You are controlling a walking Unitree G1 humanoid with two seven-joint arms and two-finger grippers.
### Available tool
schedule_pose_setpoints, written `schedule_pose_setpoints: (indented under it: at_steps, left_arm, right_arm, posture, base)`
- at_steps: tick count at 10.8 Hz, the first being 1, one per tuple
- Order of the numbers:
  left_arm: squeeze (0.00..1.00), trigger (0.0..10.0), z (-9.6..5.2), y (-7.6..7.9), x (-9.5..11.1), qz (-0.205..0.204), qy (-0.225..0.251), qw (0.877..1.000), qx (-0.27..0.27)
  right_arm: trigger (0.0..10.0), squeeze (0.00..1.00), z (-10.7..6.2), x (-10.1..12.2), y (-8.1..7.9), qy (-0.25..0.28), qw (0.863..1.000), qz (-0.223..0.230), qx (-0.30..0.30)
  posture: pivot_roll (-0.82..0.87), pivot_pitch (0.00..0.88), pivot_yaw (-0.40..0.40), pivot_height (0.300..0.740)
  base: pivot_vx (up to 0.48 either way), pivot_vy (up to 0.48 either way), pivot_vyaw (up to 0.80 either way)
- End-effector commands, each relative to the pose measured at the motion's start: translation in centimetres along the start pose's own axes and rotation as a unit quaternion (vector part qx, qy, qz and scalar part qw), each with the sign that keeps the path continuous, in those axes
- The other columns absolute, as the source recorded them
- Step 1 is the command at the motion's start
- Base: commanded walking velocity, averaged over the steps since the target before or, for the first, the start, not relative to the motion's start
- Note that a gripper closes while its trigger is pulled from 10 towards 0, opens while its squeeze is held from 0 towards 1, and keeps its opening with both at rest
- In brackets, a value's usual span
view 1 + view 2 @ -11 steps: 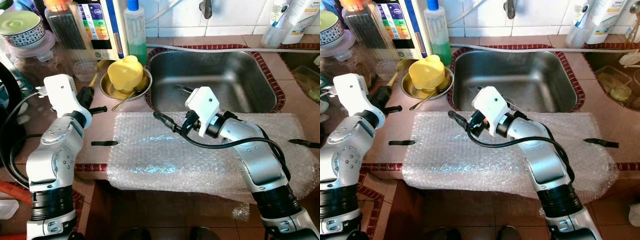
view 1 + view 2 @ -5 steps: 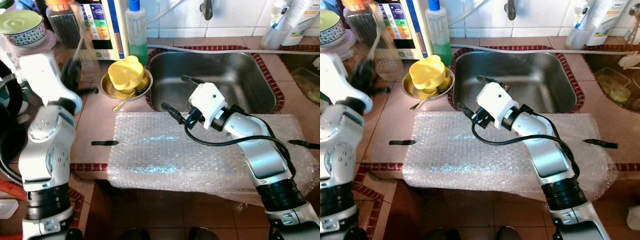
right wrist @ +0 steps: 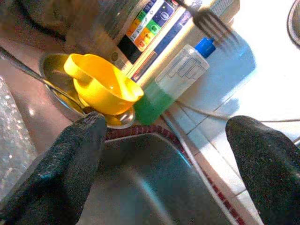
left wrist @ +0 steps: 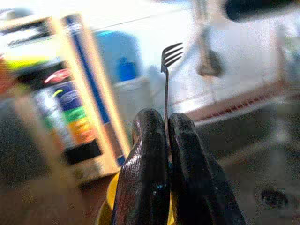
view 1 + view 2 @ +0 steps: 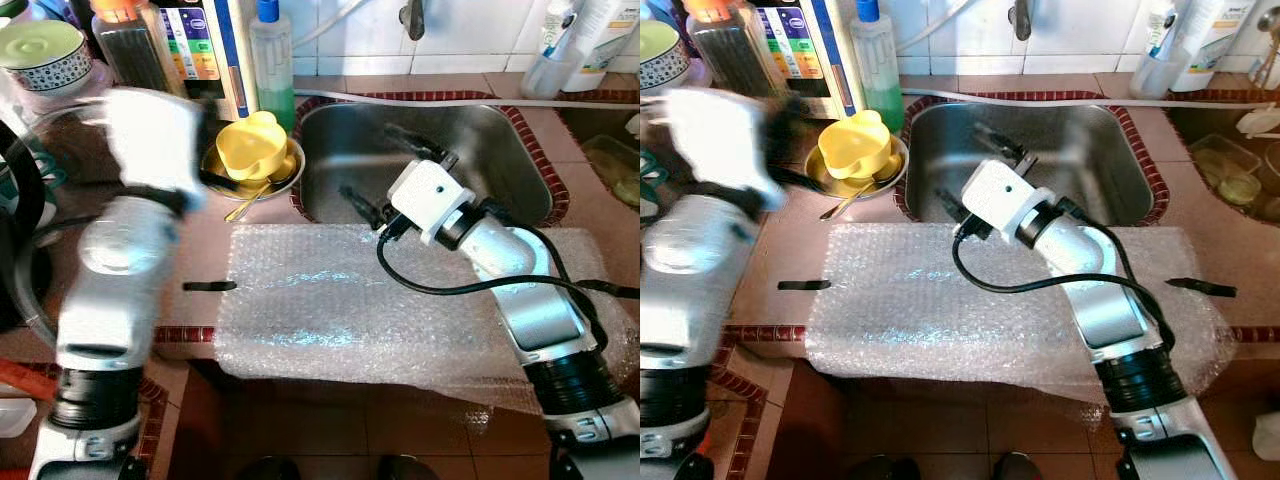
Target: Kitchen organization
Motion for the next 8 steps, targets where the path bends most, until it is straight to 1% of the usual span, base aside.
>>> schedule_pose_setpoints:
  at_steps: [1,2,3,4,5,6,7,8]
  left_arm:
    - [0.0,0.4,0.4,2.0,0.6,0.062,0.016,0.996,-0.057]
    - [0.0,0.1,0.5,3.4,0.6,0.092,0.022,0.991,-0.094]
    - [0.0,1.4,0.4,4.4,0.7,0.125,0.031,0.984,-0.124]
    - [0.0,1.8,0.2,5.4,0.6,0.149,0.038,0.976,-0.155]
    - [0.0,1.8,-0.1,6.4,0.1,0.164,0.036,0.97,-0.178]
    - [0.0,1.9,-0.1,6.6,-0.2,0.157,0.031,0.97,-0.181]
    - [0.0,2.6,-0.1,7.0,-0.4,0.16,0.031,0.969,-0.187]
    - [0.0,2.8,0.0,7.3,-0.6,0.165,0.03,0.967,-0.192]
  right_arm:
    - [10.0,0.0,0.0,-0.1,0.2,-0.002,1.0,-0.024,0.002]
    - [10.0,0.0,0.0,-0.3,0.0,-0.006,0.999,-0.037,0.005]
    - [10.0,0.0,-0.1,-0.7,-0.1,-0.012,0.999,-0.05,0.009]
    - [10.0,0.0,-0.2,-1.1,-0.2,-0.016,0.998,-0.063,0.011]
    - [10.0,0.0,-0.2,-1.3,-0.1,-0.019,0.996,-0.083,0.013]
    - [10.0,0.0,-0.2,-1.2,-0.1,-0.013,0.996,-0.082,0.015]
    - [10.0,0.0,0.1,-0.7,-0.1,0.0,0.996,-0.089,0.015]
    - [10.0,0.0,0.4,-0.2,-0.2,0.011,0.996,-0.091,0.016]
  posture:
    - [-0.11,0.167,0.064,0.74]
    - [-0.11,0.167,0.064,0.74]
    - [-0.11,0.169,0.065,0.74]
    - [-0.11,0.17,0.066,0.74]
    - [-0.11,0.171,0.067,0.74]
    - [-0.11,0.171,0.068,0.74]
    - [-0.11,0.172,0.07,0.74]
    - [-0.11,0.172,0.069,0.74]
  base:
    - [0.0,0.0,0.0]
    - [0.0,0.0,0.0]
    - [0.0,0.0,0.0]
    - [0.0,0.0,0.0]
    - [0.0,0.0,0.0]
    - [0.0,0.0,0.0]
    - [0.0,0.0,0.0]
    - [0.0,0.0,0.0]
Point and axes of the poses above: a point about 5 cm out from each wrist's last joint towards the gripper, its own z axis pointing out of the wrist towards the gripper, its own x axis along the axis of the wrist's last joint, y = z × x, the point moved 3 cm from there along z, pointing out of the wrist towards the gripper, and after that the axes turned 1 degree about -z, right-handed, at the moved point
